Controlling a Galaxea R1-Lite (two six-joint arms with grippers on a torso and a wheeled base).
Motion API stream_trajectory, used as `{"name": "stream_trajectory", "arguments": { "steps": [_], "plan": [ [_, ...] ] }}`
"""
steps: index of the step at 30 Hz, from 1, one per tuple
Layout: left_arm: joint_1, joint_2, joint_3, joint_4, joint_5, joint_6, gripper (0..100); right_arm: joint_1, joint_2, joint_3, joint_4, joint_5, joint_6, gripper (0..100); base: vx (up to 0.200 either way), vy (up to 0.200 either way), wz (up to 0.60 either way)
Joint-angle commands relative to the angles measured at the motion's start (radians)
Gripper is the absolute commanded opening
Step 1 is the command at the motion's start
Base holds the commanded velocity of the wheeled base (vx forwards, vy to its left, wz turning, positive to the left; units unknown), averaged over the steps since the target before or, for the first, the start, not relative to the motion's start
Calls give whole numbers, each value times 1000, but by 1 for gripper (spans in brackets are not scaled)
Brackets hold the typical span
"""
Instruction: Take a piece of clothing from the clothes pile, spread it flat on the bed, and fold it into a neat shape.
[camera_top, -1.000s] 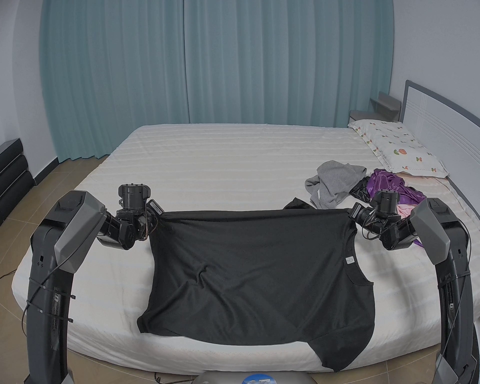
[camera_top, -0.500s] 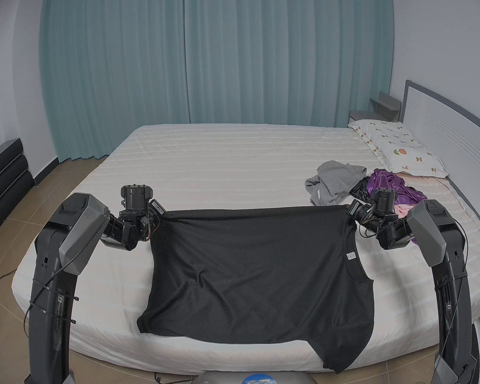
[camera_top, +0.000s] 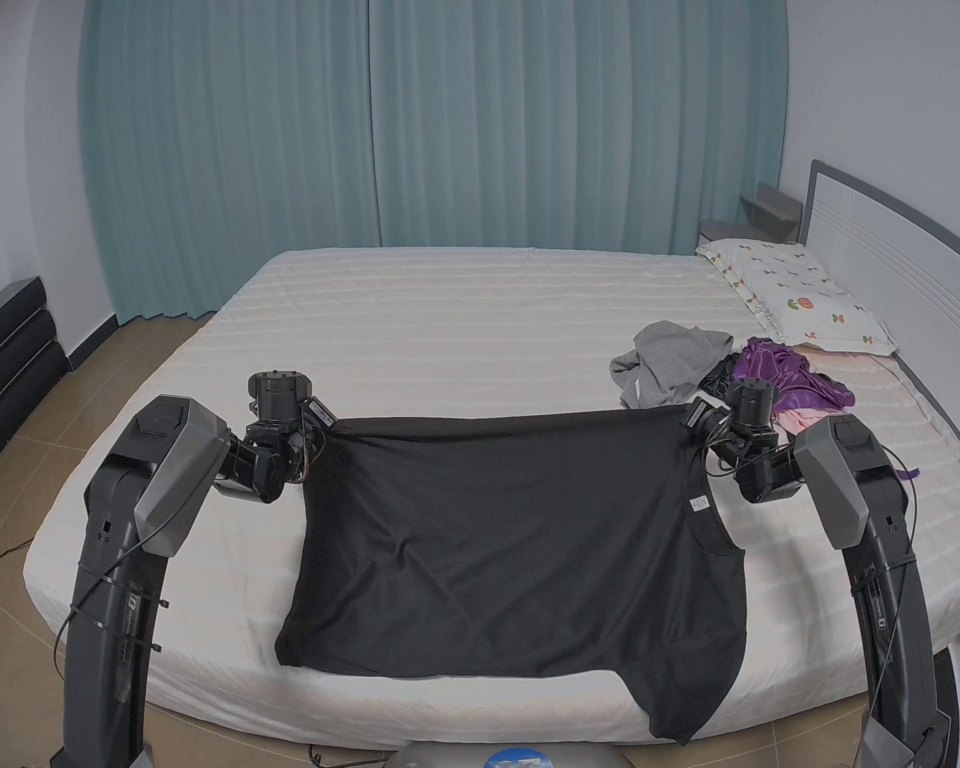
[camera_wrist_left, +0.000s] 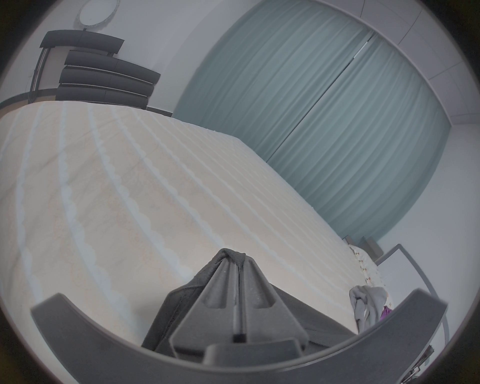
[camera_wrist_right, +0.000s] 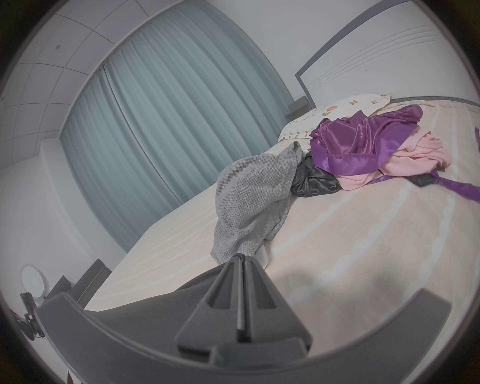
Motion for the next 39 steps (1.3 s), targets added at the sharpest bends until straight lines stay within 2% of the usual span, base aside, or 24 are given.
{"name": "stream_trajectory", "arguments": {
  "steps": [1, 16, 17, 18, 19, 27, 31, 36, 39],
  "plan": [
    [-2, 31, -31, -22, 1, -13, 0, 7, 47, -43, -1, -14, -1, 0, 0, 0, 0],
    [-10, 87, -86, -36, 2, -13, 0, 25, 90, -94, 1, -37, -4, 0, 0, 0, 0],
    [-10, 89, -86, -36, 1, -13, 0, 25, 90, -92, 1, -37, -4, 100, 0, 0, 0],
    [-10, 92, -87, -36, 1, -13, 0, 25, 90, -91, 2, -37, -4, 100, 0, 0, 0],
    [-10, 92, -87, -36, 1, -13, 100, 25, 90, -89, 2, -37, -4, 100, 0, 0, 0],
    [-5, 78, -64, -36, 13, -11, 100, 10, -13, 32, -1, -24, 10, 100, 0, 0, 0],
    [4, 26, -18, -36, 11, -11, 100, -7, -105, 130, 1, -18, 65, 100, 0, 0, 0],
    [9, -80, 72, -36, 4, -14, 100, -15, -255, 362, -2, 48, 117, 100, 0, 0, 0],
    [9, -184, 223, -42, -15, -13, 100, -10, -364, 558, -39, 83, 148, 100, 0, 0, 0]
  ]
}}
